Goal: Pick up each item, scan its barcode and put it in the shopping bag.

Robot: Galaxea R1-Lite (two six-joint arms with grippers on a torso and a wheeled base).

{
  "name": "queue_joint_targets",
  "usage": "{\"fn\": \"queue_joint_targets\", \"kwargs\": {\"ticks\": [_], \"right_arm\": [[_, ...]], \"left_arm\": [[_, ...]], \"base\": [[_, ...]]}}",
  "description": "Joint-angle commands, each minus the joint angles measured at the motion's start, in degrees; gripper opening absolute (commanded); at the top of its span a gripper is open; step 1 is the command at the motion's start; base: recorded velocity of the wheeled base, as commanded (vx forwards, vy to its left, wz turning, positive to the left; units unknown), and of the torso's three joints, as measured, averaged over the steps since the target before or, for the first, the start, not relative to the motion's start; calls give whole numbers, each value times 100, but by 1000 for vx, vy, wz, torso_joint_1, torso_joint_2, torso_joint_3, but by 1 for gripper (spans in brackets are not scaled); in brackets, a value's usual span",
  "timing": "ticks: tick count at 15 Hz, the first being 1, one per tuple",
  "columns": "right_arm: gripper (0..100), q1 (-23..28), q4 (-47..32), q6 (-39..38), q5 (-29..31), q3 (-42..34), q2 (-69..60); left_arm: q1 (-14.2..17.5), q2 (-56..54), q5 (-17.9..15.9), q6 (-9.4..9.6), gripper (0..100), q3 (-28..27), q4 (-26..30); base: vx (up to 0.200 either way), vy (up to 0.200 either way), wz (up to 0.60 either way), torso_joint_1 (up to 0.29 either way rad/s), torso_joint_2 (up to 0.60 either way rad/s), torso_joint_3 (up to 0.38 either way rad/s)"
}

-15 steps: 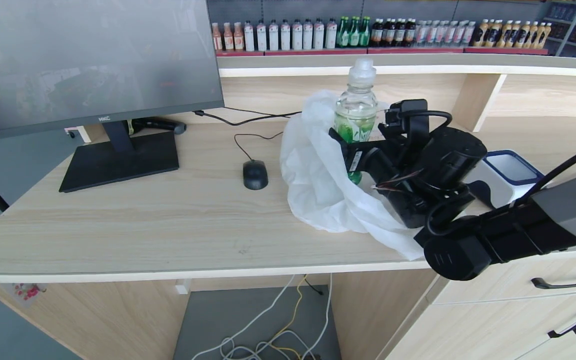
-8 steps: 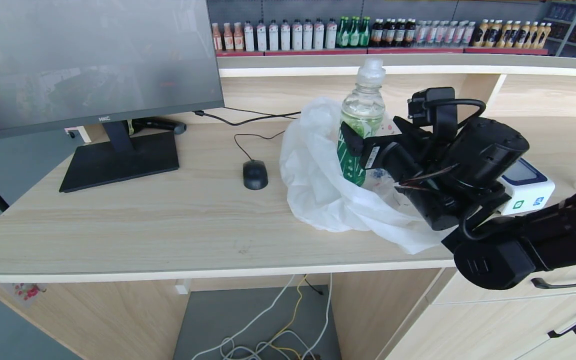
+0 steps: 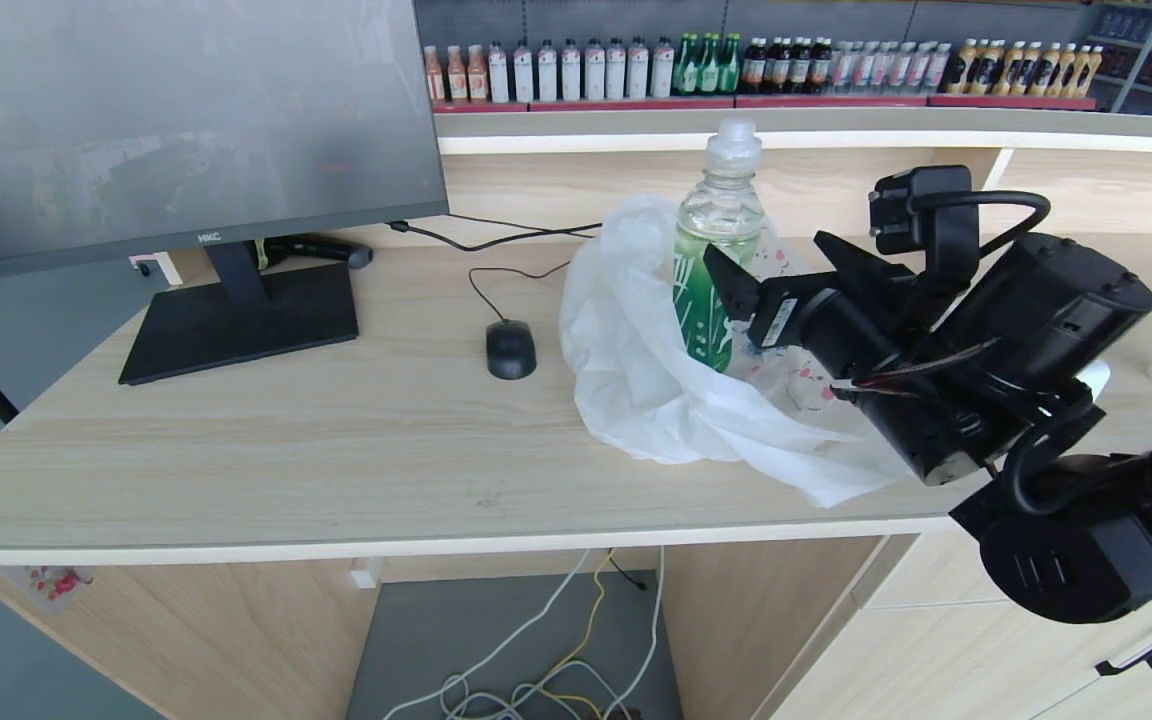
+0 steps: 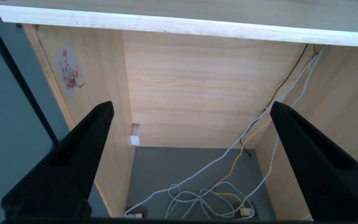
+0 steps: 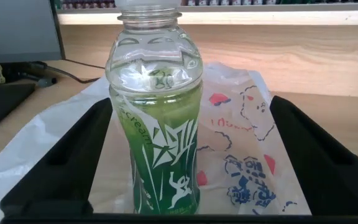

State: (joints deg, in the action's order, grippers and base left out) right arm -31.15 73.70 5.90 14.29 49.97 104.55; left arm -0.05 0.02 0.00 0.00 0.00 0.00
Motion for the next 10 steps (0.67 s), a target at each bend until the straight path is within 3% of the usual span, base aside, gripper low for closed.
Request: {"fn": "queue_joint_targets", "kwargs": {"ticks": [1, 3, 8, 10], "right_arm": [[100, -32, 21, -19, 4, -145, -189], [100, -128, 232, -203, -22, -435, -303], [100, -181, 1603, -467, -251, -1349, -268], [100, -137, 1630, -458, -488, -1358, -259]], "left_arm": [[-4, -2, 0, 0, 100, 0, 0], [-4, -2, 0, 0, 100, 0, 0], [-4, -2, 0, 0, 100, 0, 0], [5, -2, 0, 9, 100, 0, 0]], "base": [[0, 0, 0, 0, 0, 0], [0, 0, 0, 0, 0, 0], [0, 0, 0, 0, 0, 0], [0, 0, 0, 0, 0, 0]]}}
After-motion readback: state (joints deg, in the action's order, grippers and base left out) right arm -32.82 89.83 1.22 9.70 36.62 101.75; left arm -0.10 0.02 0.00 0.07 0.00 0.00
